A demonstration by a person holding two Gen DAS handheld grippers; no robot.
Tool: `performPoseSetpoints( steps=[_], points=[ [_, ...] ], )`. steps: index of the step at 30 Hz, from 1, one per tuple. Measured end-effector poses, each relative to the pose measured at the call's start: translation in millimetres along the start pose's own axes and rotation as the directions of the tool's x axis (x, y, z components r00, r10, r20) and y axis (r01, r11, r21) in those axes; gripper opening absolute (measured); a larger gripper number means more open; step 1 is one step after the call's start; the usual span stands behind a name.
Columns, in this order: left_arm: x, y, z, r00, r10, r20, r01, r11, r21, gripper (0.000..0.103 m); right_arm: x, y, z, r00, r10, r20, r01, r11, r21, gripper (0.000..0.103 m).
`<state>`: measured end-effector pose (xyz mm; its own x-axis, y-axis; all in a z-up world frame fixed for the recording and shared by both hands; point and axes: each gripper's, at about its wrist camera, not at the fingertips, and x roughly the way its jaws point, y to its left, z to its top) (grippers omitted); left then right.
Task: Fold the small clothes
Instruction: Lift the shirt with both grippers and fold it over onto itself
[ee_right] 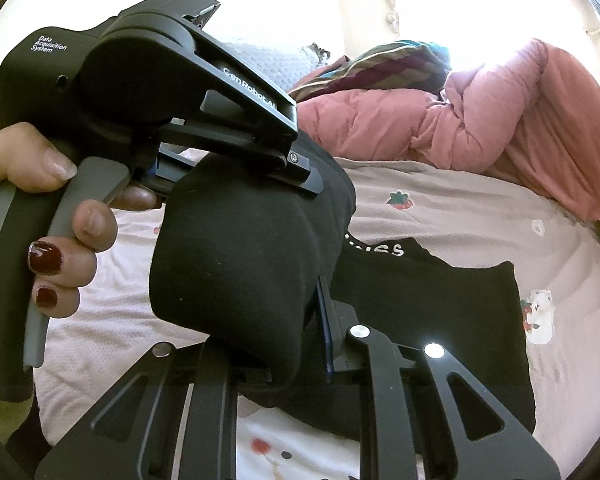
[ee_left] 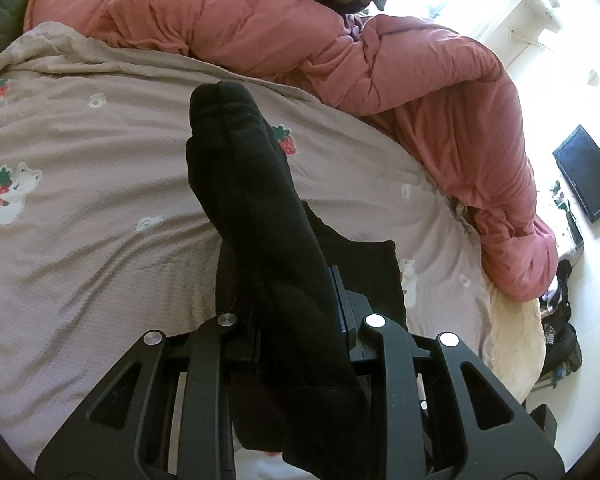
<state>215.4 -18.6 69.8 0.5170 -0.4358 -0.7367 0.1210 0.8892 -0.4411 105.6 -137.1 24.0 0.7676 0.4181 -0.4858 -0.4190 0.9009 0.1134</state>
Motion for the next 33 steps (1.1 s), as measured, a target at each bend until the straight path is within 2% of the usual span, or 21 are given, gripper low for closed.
performPoseSetpoints(
  steps=[6,19,33],
  points=[
    [7.2,-14.7,-0.5,1.0,0.006,-0.003,-0.006,1.0,0.022,0.02,-4.2,-14.2,-2.8,1.0,0.001,0.003,-0.001,0.999,0.036,0.015],
    [43.6,-45.0,-4.6,0.998,0.013,-0.065,-0.008,0.998,0.063,0.023,-9.4,-54.3,-17.6,1.0,-0.004,-0.027,0.008,0.989,0.151,0.015],
    [85.7,-62.2,-18.5,0.986,0.079,-0.144,-0.066,0.993,0.095,0.026,0.9,-89.8,-41.3,0.993,0.04,-0.107,-0.002,0.943,0.334,0.015]
  ],
)
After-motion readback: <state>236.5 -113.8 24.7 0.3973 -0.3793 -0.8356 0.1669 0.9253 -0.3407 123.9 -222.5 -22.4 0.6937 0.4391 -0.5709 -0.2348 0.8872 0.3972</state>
